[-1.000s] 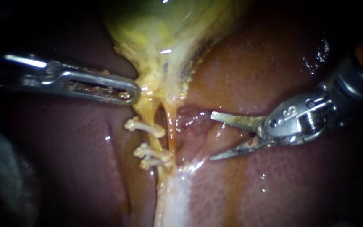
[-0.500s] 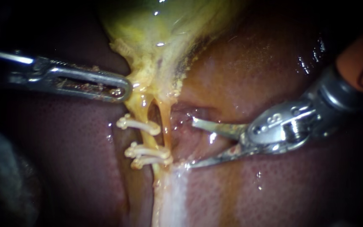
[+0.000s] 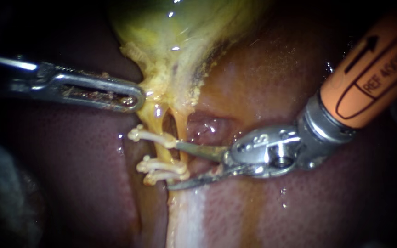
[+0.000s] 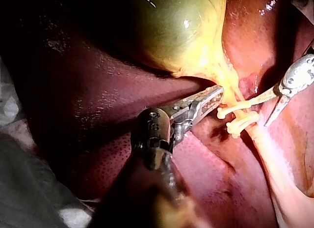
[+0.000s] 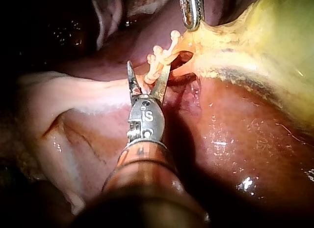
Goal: Go to the cutting position left tube
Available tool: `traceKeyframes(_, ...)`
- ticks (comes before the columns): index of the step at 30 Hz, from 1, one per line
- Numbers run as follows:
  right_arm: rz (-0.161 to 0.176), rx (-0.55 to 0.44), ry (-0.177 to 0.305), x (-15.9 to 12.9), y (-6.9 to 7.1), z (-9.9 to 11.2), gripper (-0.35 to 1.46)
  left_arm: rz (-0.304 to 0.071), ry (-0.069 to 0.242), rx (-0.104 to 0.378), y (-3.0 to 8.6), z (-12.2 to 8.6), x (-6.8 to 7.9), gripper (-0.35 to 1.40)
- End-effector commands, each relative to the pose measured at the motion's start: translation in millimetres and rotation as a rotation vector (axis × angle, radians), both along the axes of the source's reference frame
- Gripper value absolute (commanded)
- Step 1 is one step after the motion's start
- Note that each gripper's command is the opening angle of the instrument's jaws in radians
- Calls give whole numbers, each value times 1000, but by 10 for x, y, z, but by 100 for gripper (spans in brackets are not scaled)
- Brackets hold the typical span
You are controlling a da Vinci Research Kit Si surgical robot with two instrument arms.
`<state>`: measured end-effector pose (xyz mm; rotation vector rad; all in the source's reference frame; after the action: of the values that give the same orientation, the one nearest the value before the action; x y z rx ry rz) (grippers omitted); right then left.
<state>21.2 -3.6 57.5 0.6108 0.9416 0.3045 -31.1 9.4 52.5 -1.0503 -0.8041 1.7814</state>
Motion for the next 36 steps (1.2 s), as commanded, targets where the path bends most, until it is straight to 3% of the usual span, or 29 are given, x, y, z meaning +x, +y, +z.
traceKeyframes(1,5,16,4,1,-1,4,145,0,0,0,0,0,0,-35)
traceKeyframes(8,-10,63,-2,1,-6,23,145,-1,1,0,0,-1,-1,-35)
traceKeyframes(18,4,102,14,1,4,37,145,-1,1,0,-1,0,-1,-35)
traceKeyframes(23,12,116,49,4,5,38,145,-1,1,0,-1,0,-2,-35)
traceKeyframes(32,-30,173,122,25,3,33,141,-1,1,0,-1,0,-2,-35)
traceKeyframes(36,6,173,134,33,2,32,141,-1,1,0,0,0,-2,-35)
